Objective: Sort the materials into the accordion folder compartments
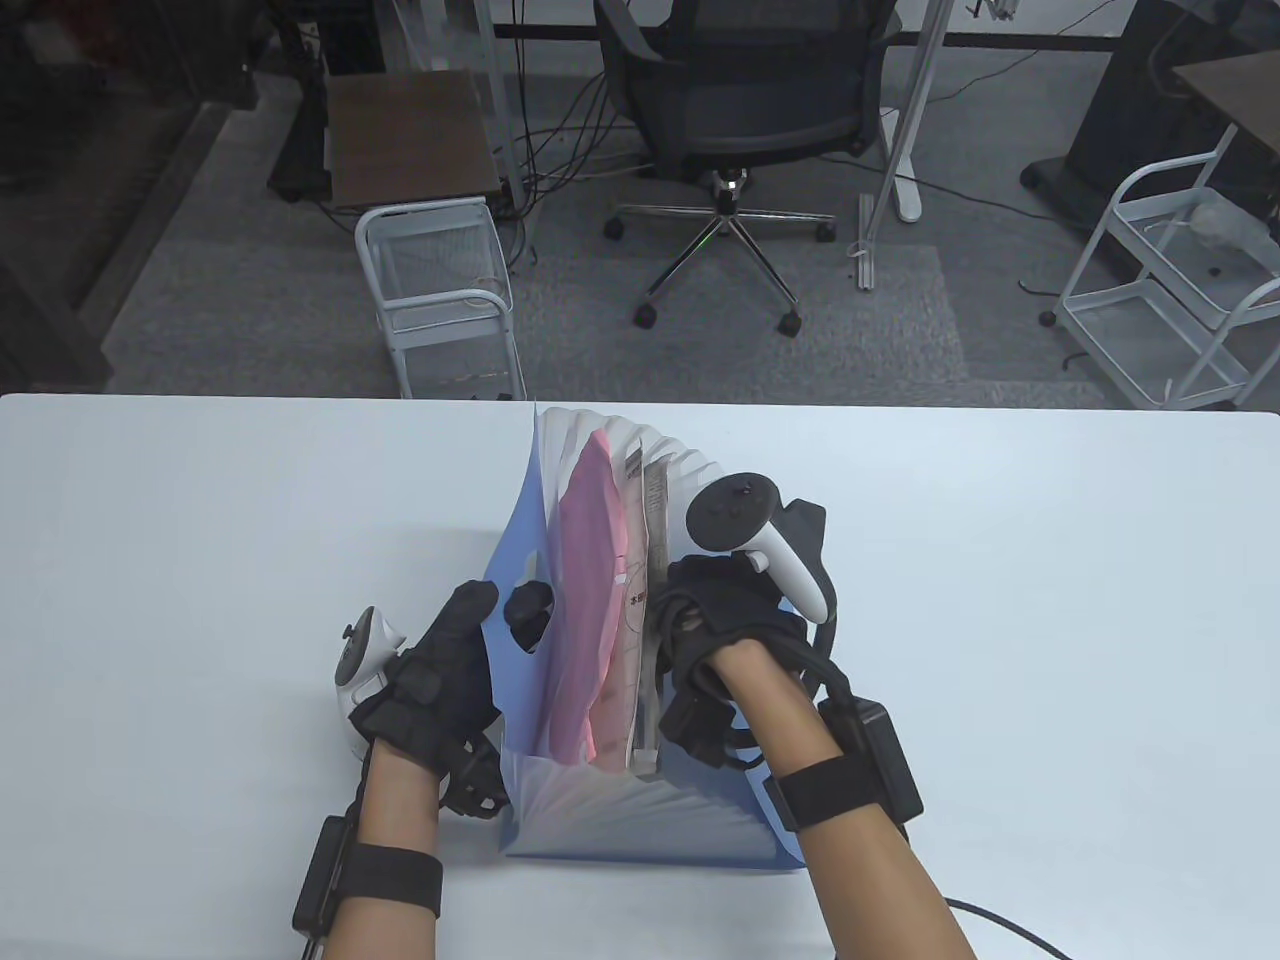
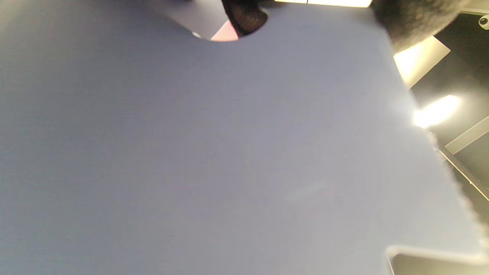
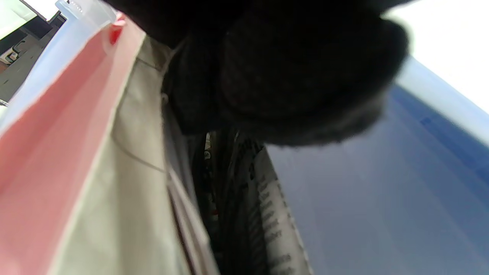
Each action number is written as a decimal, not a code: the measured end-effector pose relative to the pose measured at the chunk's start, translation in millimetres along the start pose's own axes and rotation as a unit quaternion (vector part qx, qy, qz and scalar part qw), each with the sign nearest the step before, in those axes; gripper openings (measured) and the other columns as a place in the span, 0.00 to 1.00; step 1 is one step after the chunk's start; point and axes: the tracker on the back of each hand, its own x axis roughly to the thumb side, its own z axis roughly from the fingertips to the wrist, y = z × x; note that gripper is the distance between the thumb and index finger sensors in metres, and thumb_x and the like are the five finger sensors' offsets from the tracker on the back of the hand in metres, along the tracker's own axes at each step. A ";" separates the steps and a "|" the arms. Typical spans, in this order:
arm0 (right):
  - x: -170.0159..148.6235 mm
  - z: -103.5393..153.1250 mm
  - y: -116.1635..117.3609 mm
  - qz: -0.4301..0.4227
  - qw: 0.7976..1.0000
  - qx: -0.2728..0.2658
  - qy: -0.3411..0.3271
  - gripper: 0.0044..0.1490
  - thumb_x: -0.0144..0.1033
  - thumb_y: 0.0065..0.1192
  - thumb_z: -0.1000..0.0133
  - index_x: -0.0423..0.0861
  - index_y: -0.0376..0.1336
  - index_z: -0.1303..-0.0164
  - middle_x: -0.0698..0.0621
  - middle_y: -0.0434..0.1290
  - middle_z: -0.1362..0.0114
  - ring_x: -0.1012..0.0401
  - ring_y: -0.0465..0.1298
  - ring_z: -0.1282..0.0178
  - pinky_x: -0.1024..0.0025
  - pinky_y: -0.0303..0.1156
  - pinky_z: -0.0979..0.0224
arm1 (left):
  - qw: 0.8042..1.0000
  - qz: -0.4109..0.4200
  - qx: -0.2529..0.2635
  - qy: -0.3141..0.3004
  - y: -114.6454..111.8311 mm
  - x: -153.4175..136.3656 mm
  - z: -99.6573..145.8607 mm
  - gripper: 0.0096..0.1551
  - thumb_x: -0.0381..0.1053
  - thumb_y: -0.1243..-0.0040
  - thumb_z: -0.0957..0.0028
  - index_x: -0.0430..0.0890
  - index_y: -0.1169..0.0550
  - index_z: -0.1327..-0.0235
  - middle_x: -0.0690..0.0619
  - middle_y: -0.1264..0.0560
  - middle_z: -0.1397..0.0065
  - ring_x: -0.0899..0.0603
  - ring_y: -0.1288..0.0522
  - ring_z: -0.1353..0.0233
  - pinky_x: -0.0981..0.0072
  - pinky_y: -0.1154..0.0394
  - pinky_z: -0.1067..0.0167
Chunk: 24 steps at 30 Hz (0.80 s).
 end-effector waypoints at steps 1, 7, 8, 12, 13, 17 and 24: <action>0.1 -0.5 0.3 0.000 1.000 0.004 0.004 0.28 0.35 0.58 0.33 0.34 0.62 0.27 0.52 0.86 0.61 0.56 0.86 0.80 0.74 0.79 0.83 | 1.000 0.000 0.000 0.000 0.0 -0.1 0.0 0.45 0.73 0.50 0.32 0.35 0.33 0.27 0.24 0.66 0.14 0.18 0.69 0.22 0.25 0.58 0.35; -2.7 -8.0 -2.1 -0.009 1.000 0.022 0.019 0.28 0.36 0.59 0.33 0.34 0.63 0.28 0.52 0.86 0.62 0.56 0.86 0.81 0.74 0.79 0.83 | 1.000 -0.004 0.000 0.002 0.0 -0.9 -0.5 0.45 0.73 0.50 0.32 0.36 0.34 0.27 0.25 0.67 0.14 0.18 0.69 0.22 0.26 0.59 0.35; -2.9 -8.4 -2.0 -0.007 1.000 0.023 0.021 0.29 0.37 0.59 0.33 0.34 0.63 0.28 0.52 0.86 0.62 0.56 0.85 0.81 0.73 0.79 0.83 | 1.000 -0.004 -0.001 0.003 0.0 -1.0 -0.7 0.45 0.73 0.50 0.32 0.36 0.34 0.27 0.25 0.67 0.14 0.18 0.69 0.22 0.26 0.59 0.35; -3.8 -10.0 0.5 -0.013 0.999 0.048 0.018 0.32 0.39 0.57 0.33 0.32 0.59 0.26 0.51 0.86 0.57 0.55 0.85 0.79 0.73 0.79 0.81 | 1.000 -0.005 -0.002 0.004 -0.5 -1.6 -0.9 0.45 0.73 0.50 0.32 0.35 0.34 0.27 0.25 0.67 0.14 0.18 0.69 0.22 0.26 0.59 0.35; -4.3 -9.8 1.1 -0.015 0.998 0.055 0.020 0.33 0.40 0.56 0.32 0.31 0.58 0.25 0.50 0.86 0.55 0.55 0.85 0.78 0.73 0.79 0.81 | 1.000 -0.006 -0.001 0.004 -0.5 -1.7 -1.2 0.45 0.73 0.50 0.32 0.36 0.34 0.26 0.24 0.67 0.14 0.18 0.69 0.22 0.26 0.59 0.35; -3.2 -7.2 1.3 -0.010 0.999 0.043 0.011 0.35 0.43 0.56 0.32 0.33 0.57 0.23 0.49 0.85 0.52 0.55 0.85 0.77 0.73 0.79 0.80 | 1.000 -0.005 -0.001 0.003 -0.4 -2.0 -1.3 0.45 0.73 0.50 0.32 0.36 0.34 0.26 0.25 0.67 0.14 0.18 0.69 0.22 0.26 0.59 0.35; -3.8 -2.4 -4.4 0.000 1.000 0.005 0.008 0.31 0.37 0.60 0.33 0.36 0.59 0.23 0.49 0.86 0.54 0.55 0.85 0.77 0.73 0.80 0.80 | 1.000 -0.007 -0.002 0.003 -0.6 -2.3 -1.7 0.45 0.73 0.50 0.32 0.36 0.34 0.26 0.25 0.67 0.14 0.18 0.69 0.22 0.26 0.59 0.35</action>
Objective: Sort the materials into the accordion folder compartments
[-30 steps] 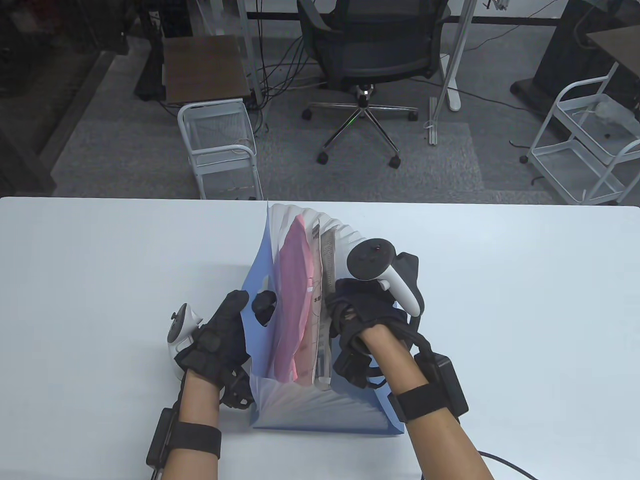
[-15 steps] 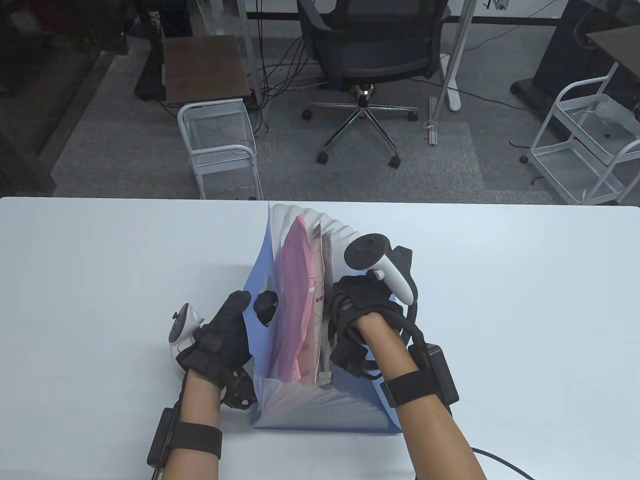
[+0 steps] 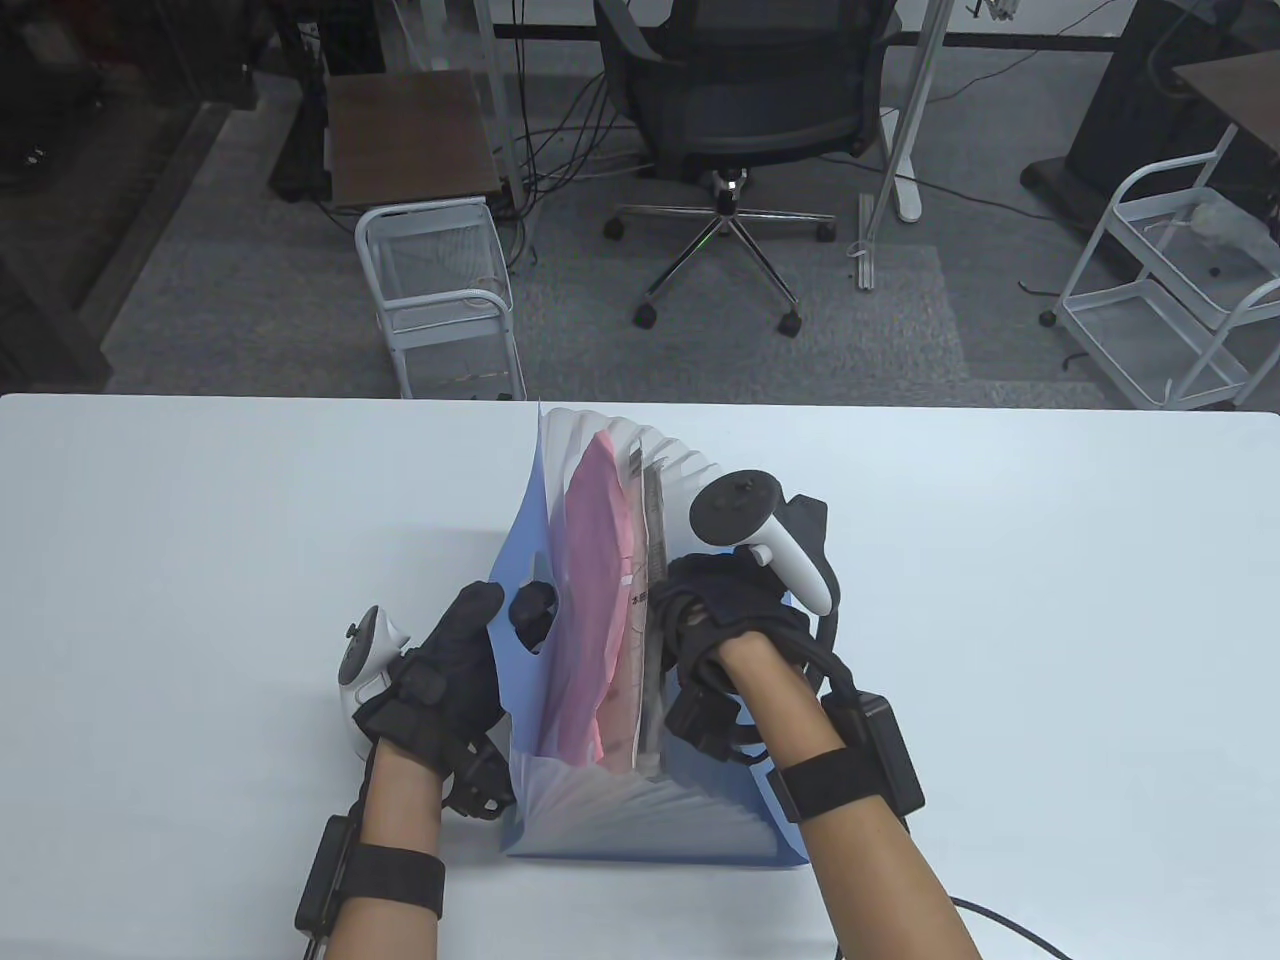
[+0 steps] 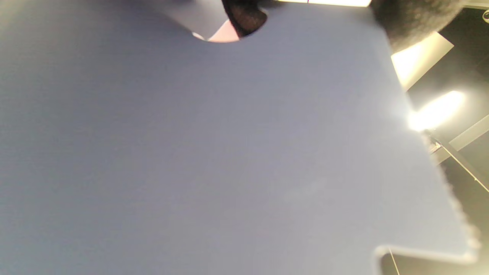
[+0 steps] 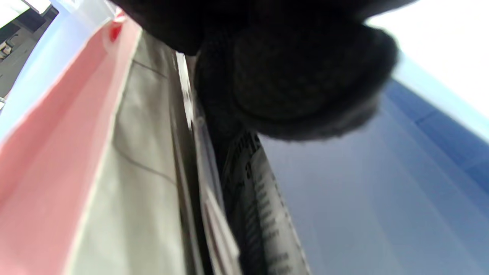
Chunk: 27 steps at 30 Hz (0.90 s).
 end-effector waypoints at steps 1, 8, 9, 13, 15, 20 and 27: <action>-0.8 -0.7 -0.2 -0.004 1.000 -0.002 0.000 0.31 0.36 0.60 0.33 0.35 0.60 0.25 0.49 0.86 0.55 0.55 0.85 0.78 0.73 0.80 0.80 | 1.000 0.000 0.000 0.000 0.1 -0.1 0.0 0.45 0.73 0.50 0.32 0.35 0.34 0.26 0.25 0.67 0.14 0.18 0.69 0.22 0.26 0.59 0.35; 3.3 -4.0 4.6 0.013 1.000 0.007 0.009 0.30 0.35 0.60 0.33 0.32 0.60 0.26 0.50 0.86 0.57 0.55 0.86 0.78 0.73 0.80 0.81 | 1.000 -0.001 0.000 0.001 -0.1 -0.6 -0.3 0.45 0.73 0.50 0.32 0.36 0.34 0.26 0.25 0.67 0.14 0.18 0.69 0.22 0.26 0.59 0.35; 3.5 -4.1 5.0 0.013 1.000 0.007 0.008 0.31 0.36 0.60 0.33 0.32 0.60 0.26 0.50 0.86 0.57 0.55 0.86 0.79 0.73 0.80 0.81 | 1.000 -0.002 0.000 0.001 -0.1 -0.5 -0.4 0.45 0.73 0.50 0.32 0.36 0.34 0.26 0.25 0.67 0.14 0.18 0.69 0.22 0.26 0.59 0.35; 2.1 2.7 1.6 0.011 1.000 0.008 -0.003 0.36 0.43 0.59 0.33 0.32 0.57 0.23 0.46 0.85 0.50 0.54 0.85 0.76 0.73 0.80 0.79 | 1.000 -0.003 0.002 0.001 0.2 -0.4 -0.2 0.45 0.73 0.50 0.32 0.36 0.34 0.26 0.25 0.67 0.14 0.18 0.69 0.22 0.26 0.59 0.35; 1.8 13.4 -6.0 0.019 1.000 -0.009 -0.017 0.37 0.45 0.59 0.33 0.32 0.57 0.23 0.44 0.84 0.49 0.52 0.85 0.76 0.72 0.80 0.79 | 1.000 -0.003 0.002 0.001 0.2 -0.4 -0.3 0.45 0.73 0.50 0.32 0.36 0.34 0.26 0.25 0.67 0.14 0.18 0.69 0.22 0.26 0.59 0.35; -1.9 47.3 -29.8 0.069 0.988 -0.124 -0.062 0.32 0.47 0.60 0.33 0.37 0.63 0.26 0.47 0.85 0.54 0.51 0.85 0.76 0.70 0.79 0.79 | 1.000 -0.017 -0.002 0.010 -3.8 -1.2 -3.3 0.44 0.73 0.50 0.32 0.36 0.34 0.26 0.25 0.68 0.14 0.18 0.70 0.22 0.26 0.59 0.35; -42.0 37.0 0.3 0.164 0.973 -0.159 -0.043 0.51 0.62 0.57 0.35 0.35 0.51 0.17 0.33 0.72 0.26 0.37 0.82 0.50 0.56 0.82 0.55 | 0.999 -0.048 0.000 0.022 -12.5 -1.6 -7.2 0.44 0.73 0.49 0.32 0.37 0.34 0.26 0.25 0.69 0.14 0.19 0.70 0.23 0.26 0.60 0.35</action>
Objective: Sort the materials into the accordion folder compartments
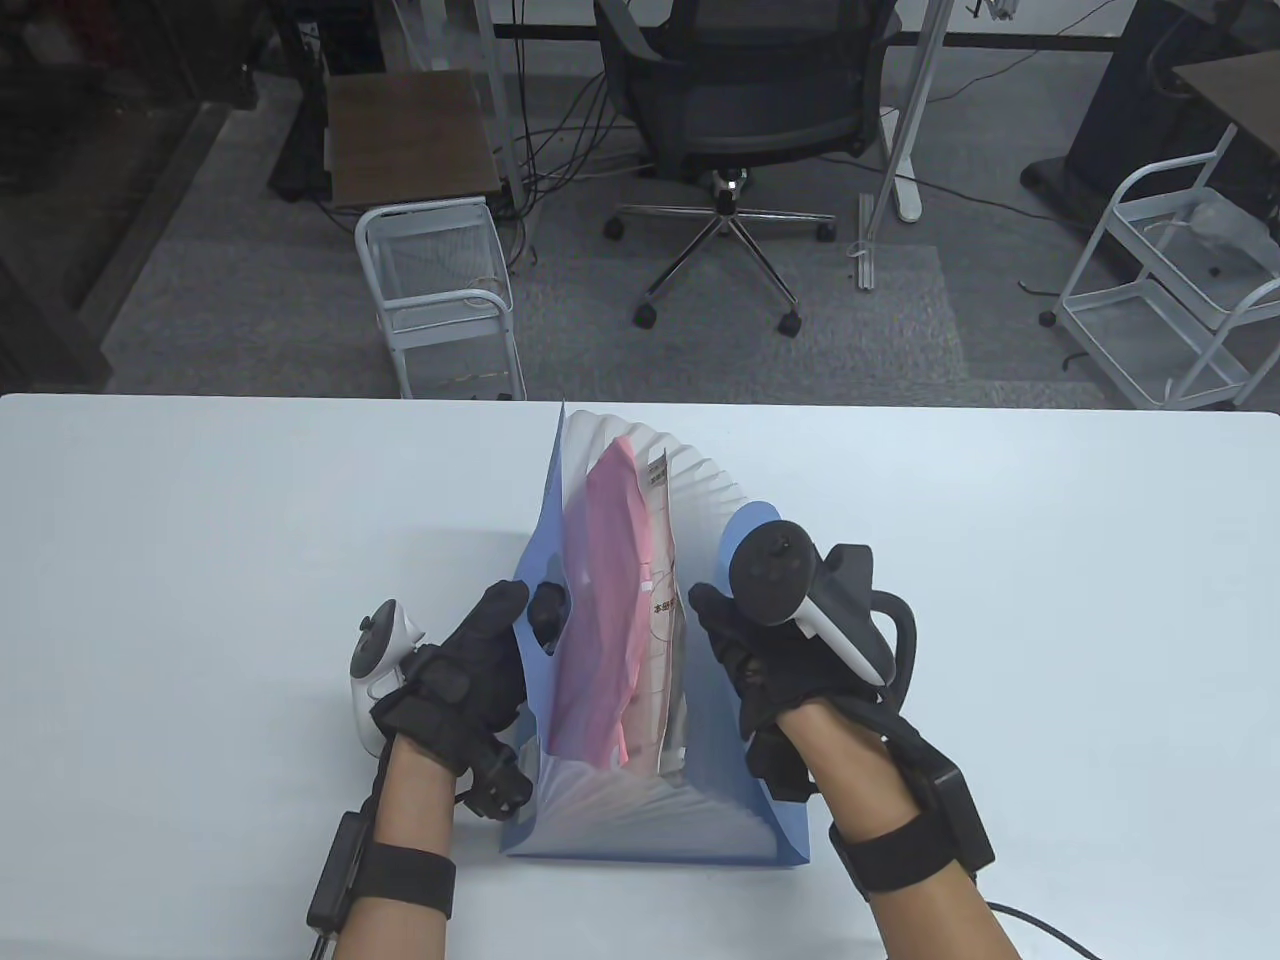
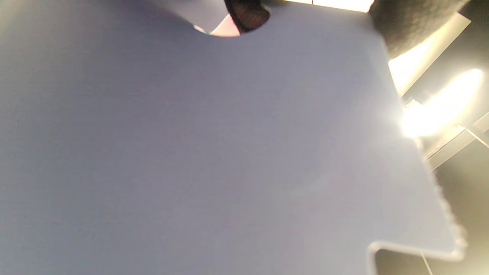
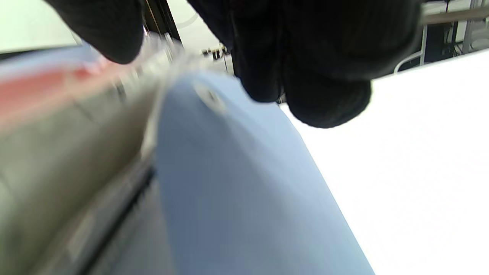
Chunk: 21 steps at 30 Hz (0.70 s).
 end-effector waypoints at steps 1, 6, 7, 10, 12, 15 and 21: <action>-4.6 -0.5 7.9 -0.010 1.000 0.014 0.002 0.53 0.62 0.56 0.35 0.34 0.49 0.16 0.31 0.69 0.24 0.35 0.82 0.47 0.54 0.82 0.53 | 1.000 -0.003 0.000 0.002 -1.5 -0.3 -0.9 0.44 0.73 0.49 0.32 0.37 0.34 0.26 0.25 0.69 0.14 0.19 0.70 0.23 0.26 0.60 0.35; -36.1 2.2 19.0 -0.191 0.981 0.022 -0.021 0.43 0.55 0.51 0.32 0.34 0.54 0.19 0.29 0.69 0.26 0.35 0.83 0.50 0.55 0.83 0.56 | 0.998 -0.052 -0.002 0.021 -18.3 -4.4 -7.6 0.44 0.73 0.49 0.31 0.38 0.36 0.26 0.26 0.72 0.15 0.20 0.73 0.24 0.27 0.62 0.36; -42.1 4.4 15.4 -0.200 0.979 0.017 -0.018 0.41 0.53 0.50 0.31 0.34 0.54 0.19 0.29 0.70 0.26 0.34 0.83 0.51 0.55 0.83 0.56 | 0.997 -0.067 -0.002 0.027 -23.7 -6.1 -9.7 0.43 0.73 0.49 0.31 0.38 0.36 0.25 0.27 0.72 0.15 0.20 0.74 0.24 0.28 0.63 0.36; -58.3 8.7 6.1 -0.209 0.978 -0.011 -0.010 0.38 0.48 0.49 0.31 0.33 0.55 0.20 0.30 0.73 0.29 0.36 0.84 0.54 0.58 0.84 0.59 | 0.994 -0.104 -0.012 0.044 -38.0 -12.9 -17.0 0.45 0.74 0.50 0.31 0.38 0.39 0.24 0.27 0.75 0.17 0.21 0.77 0.25 0.29 0.66 0.38; -69.6 9.5 2.0 -0.228 0.974 -0.015 -0.004 0.37 0.45 0.50 0.31 0.32 0.55 0.21 0.31 0.74 0.30 0.37 0.85 0.55 0.59 0.84 0.60 | 0.990 -0.127 -0.020 0.057 -49.0 -19.5 -23.1 0.45 0.73 0.51 0.31 0.37 0.41 0.23 0.28 0.78 0.19 0.22 0.80 0.27 0.30 0.68 0.39; -84.3 8.5 -2.6 -0.258 0.966 -0.001 -0.002 0.36 0.44 0.50 0.31 0.32 0.55 0.21 0.31 0.74 0.31 0.38 0.85 0.56 0.59 0.85 0.61 | 0.983 -0.161 -0.033 0.080 -62.8 -30.7 -31.7 0.42 0.69 0.56 0.28 0.36 0.43 0.21 0.29 0.82 0.21 0.24 0.84 0.30 0.32 0.72 0.42; -97.6 4.1 -6.5 -0.290 0.957 0.024 -0.005 0.36 0.42 0.52 0.31 0.31 0.56 0.22 0.30 0.75 0.32 0.38 0.85 0.57 0.60 0.85 0.62 | 0.950 -0.269 0.002 0.159 -86.6 -53.3 -49.1 0.33 0.57 0.60 0.27 0.34 0.41 0.22 0.31 0.81 0.21 0.26 0.84 0.30 0.34 0.73 0.43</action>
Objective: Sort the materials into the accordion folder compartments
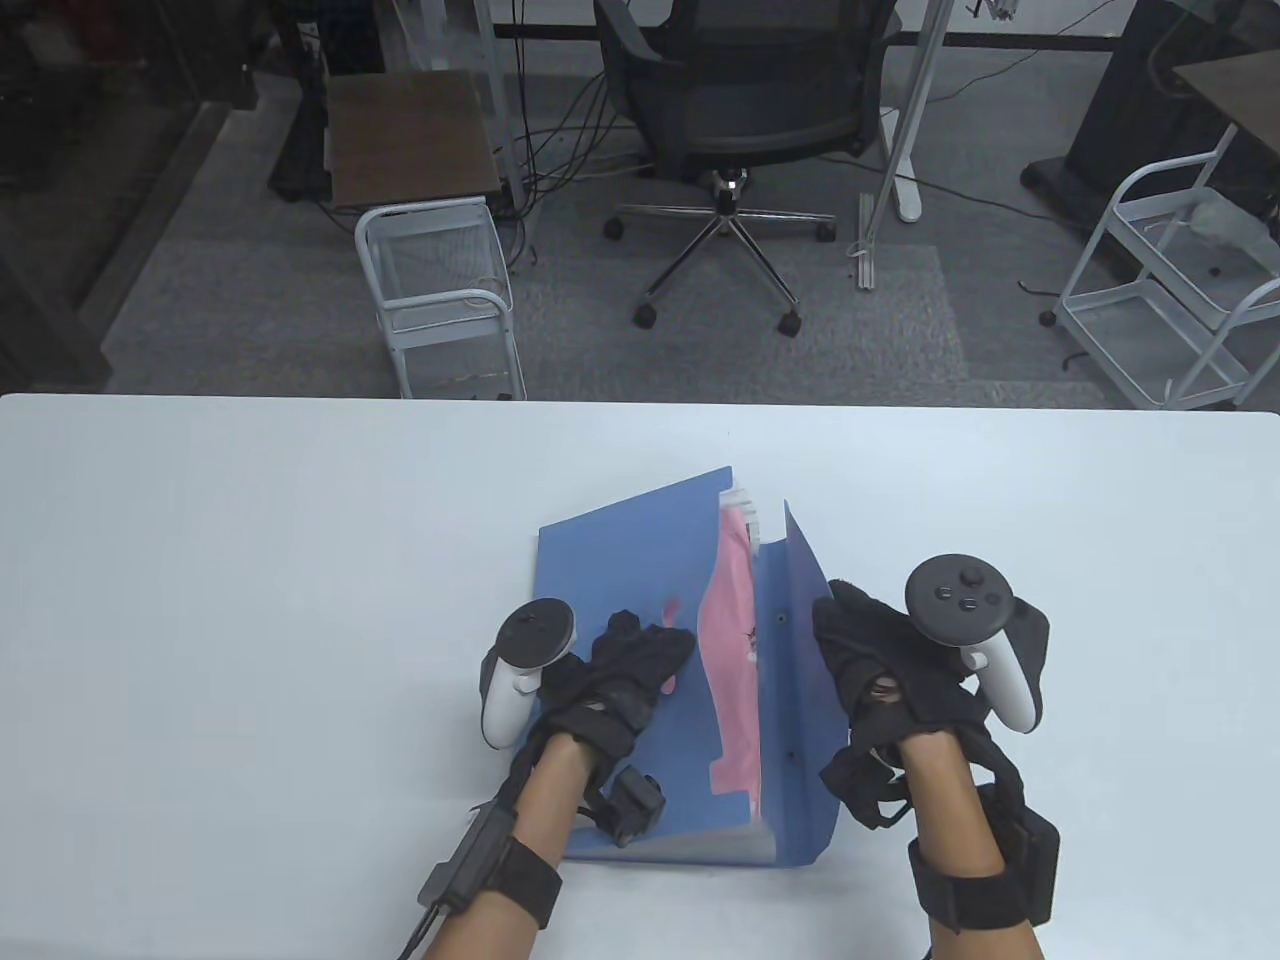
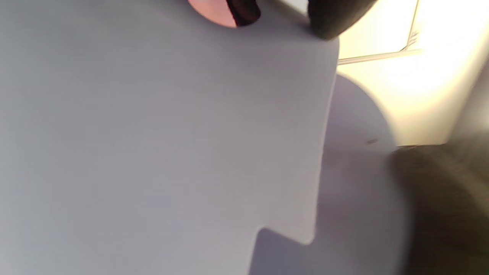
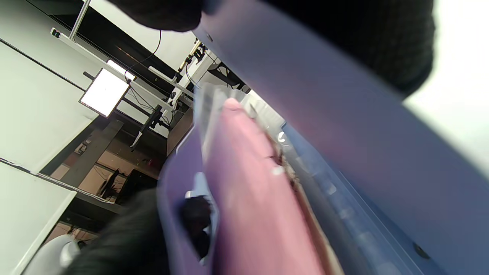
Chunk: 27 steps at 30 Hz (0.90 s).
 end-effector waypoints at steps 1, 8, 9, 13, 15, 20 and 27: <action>-1.5 -0.3 -1.0 -0.004 1.000 0.002 0.001 0.35 0.42 0.52 0.31 0.31 0.56 0.22 0.30 0.75 0.32 0.38 0.85 0.57 0.60 0.85 0.62 | 0.999 -0.044 0.004 0.021 -7.0 -0.6 -4.9 0.32 0.56 0.60 0.27 0.34 0.40 0.22 0.31 0.81 0.22 0.26 0.83 0.30 0.34 0.73 0.43; -3.2 -0.4 -2.2 -0.014 1.000 0.008 -0.002 0.35 0.41 0.52 0.31 0.31 0.56 0.22 0.30 0.75 0.32 0.38 0.85 0.56 0.60 0.85 0.62 | 0.929 -0.332 0.063 0.150 -46.9 4.3 -26.9 0.34 0.50 0.45 0.32 0.36 0.39 0.20 0.30 0.73 0.18 0.23 0.74 0.24 0.30 0.64 0.35; -3.1 -0.3 -2.3 -0.014 1.000 0.008 -0.002 0.35 0.41 0.52 0.31 0.31 0.56 0.22 0.30 0.75 0.32 0.38 0.85 0.56 0.60 0.85 0.62 | 0.909 -0.380 0.074 0.154 -50.3 7.5 -28.5 0.39 0.50 0.42 0.33 0.36 0.43 0.18 0.29 0.70 0.16 0.22 0.70 0.23 0.30 0.60 0.33; -2.9 -1.0 -1.3 -0.021 1.000 0.016 -0.007 0.36 0.42 0.52 0.31 0.31 0.56 0.22 0.30 0.75 0.32 0.38 0.85 0.56 0.60 0.85 0.62 | 0.873 -0.445 0.073 0.184 -52.3 12.0 -33.0 0.47 0.56 0.38 0.34 0.38 0.48 0.16 0.31 0.65 0.14 0.23 0.63 0.20 0.32 0.52 0.28; -2.8 -1.0 -0.8 -0.022 1.000 0.018 -0.008 0.36 0.42 0.53 0.31 0.31 0.56 0.22 0.30 0.75 0.31 0.38 0.85 0.56 0.60 0.85 0.61 | 0.868 -0.455 0.079 0.180 -51.7 12.6 -32.8 0.49 0.58 0.36 0.35 0.37 0.48 0.16 0.32 0.64 0.13 0.23 0.61 0.19 0.32 0.50 0.28; -1.0 -3.3 6.6 -0.032 0.998 0.053 -0.030 0.38 0.43 0.54 0.31 0.31 0.53 0.20 0.29 0.72 0.29 0.37 0.84 0.53 0.58 0.85 0.58 | 0.872 -0.456 0.066 0.166 -47.5 11.6 -29.7 0.50 0.59 0.38 0.35 0.37 0.49 0.15 0.32 0.63 0.13 0.24 0.59 0.19 0.35 0.48 0.27; 22.4 0.3 34.3 0.057 0.995 0.065 -0.057 0.42 0.45 0.56 0.31 0.32 0.50 0.18 0.27 0.67 0.25 0.35 0.82 0.48 0.56 0.84 0.53 | 0.945 -0.302 0.085 0.091 -15.2 -0.1 -9.9 0.40 0.49 0.44 0.34 0.37 0.45 0.16 0.35 0.57 0.12 0.28 0.57 0.18 0.42 0.48 0.28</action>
